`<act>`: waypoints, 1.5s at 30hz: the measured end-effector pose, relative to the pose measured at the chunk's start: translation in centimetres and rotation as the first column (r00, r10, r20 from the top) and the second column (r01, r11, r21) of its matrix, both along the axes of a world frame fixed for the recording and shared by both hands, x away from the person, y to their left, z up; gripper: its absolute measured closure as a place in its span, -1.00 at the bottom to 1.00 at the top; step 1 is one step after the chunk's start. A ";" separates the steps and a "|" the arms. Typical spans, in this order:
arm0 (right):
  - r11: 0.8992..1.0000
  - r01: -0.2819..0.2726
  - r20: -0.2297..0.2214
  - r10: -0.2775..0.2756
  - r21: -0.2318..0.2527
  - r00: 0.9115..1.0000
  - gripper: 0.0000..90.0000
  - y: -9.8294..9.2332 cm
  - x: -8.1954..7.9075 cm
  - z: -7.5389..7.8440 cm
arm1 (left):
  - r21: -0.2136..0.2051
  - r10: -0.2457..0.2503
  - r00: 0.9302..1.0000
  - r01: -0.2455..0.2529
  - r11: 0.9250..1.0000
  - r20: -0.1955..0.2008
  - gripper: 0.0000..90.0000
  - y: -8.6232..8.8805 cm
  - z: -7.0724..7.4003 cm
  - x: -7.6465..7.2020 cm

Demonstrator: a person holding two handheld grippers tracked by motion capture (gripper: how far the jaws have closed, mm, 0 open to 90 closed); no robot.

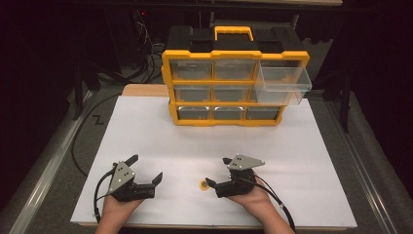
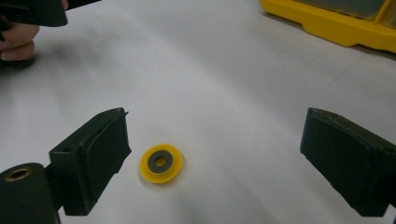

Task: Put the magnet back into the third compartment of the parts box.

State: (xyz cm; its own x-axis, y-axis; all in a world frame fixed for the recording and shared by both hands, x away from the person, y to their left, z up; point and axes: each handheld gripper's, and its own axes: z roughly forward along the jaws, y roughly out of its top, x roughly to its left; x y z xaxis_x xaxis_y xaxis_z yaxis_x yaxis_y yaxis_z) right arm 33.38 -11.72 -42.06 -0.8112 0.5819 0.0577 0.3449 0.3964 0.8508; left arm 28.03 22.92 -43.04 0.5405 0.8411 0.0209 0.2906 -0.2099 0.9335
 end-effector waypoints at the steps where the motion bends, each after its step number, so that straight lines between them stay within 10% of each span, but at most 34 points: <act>1: 1.000 -0.008 -0.005 0.008 -0.002 1.000 -0.78 0.1 0.0 0.0 | 0.000 0.000 1.000 0.000 1.000 0.000 -1.00 0.0 0.0 0.0; 30: 0.989 -0.127 -0.134 0.116 -0.074 0.984 -0.10 2.0 -0.1 -0.9 | 0.008 -0.007 1.000 0.007 1.000 0.002 -1.00 0.0 0.0 0.0; 45: 0.975 -0.160 -0.121 0.142 -0.153 0.982 0.13 2.8 -0.3 -1.5 | 0.011 -0.006 1.000 0.006 1.000 0.005 -1.00 0.0 0.0 -0.1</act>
State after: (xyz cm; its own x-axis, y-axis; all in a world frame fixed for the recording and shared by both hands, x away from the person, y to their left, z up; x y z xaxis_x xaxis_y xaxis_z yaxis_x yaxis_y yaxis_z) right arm 33.04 -8.90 -43.53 -0.8844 0.4621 0.0657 0.3572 0.5796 0.7325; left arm 27.94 22.91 -43.04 0.5457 0.8373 0.0332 0.2843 -0.2223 0.9326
